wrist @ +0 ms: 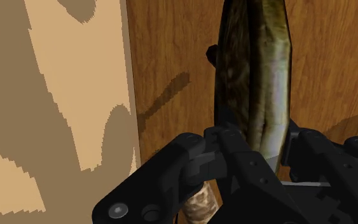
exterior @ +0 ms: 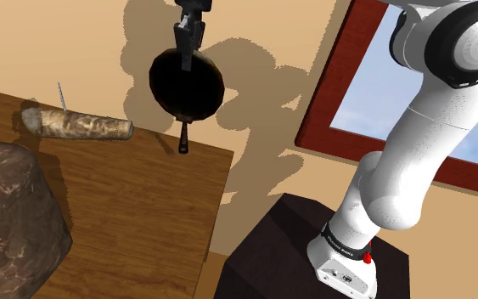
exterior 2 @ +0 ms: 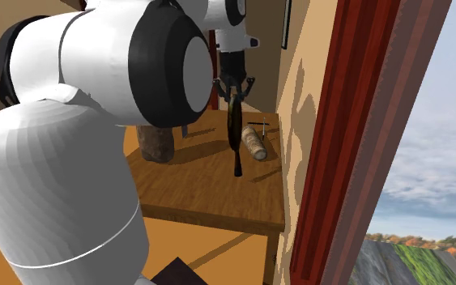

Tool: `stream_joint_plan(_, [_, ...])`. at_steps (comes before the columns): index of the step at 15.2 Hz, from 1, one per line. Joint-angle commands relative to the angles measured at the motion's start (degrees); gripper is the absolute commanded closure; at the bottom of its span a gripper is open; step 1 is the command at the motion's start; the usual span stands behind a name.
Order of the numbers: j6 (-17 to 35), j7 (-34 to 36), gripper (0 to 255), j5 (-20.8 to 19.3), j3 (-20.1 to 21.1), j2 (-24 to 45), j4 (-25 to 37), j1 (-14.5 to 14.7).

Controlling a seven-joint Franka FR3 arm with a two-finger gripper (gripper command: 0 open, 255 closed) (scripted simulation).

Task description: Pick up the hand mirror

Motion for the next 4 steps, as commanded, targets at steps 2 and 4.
stream_joint_plan(2, [-2.8,0.0,255,-0.2,0.1,1.1,4.0,0.1])
stream_joint_plan(4, [-2.9,0.0,255,-0.2,0.1,1.2,4.1,0.1])
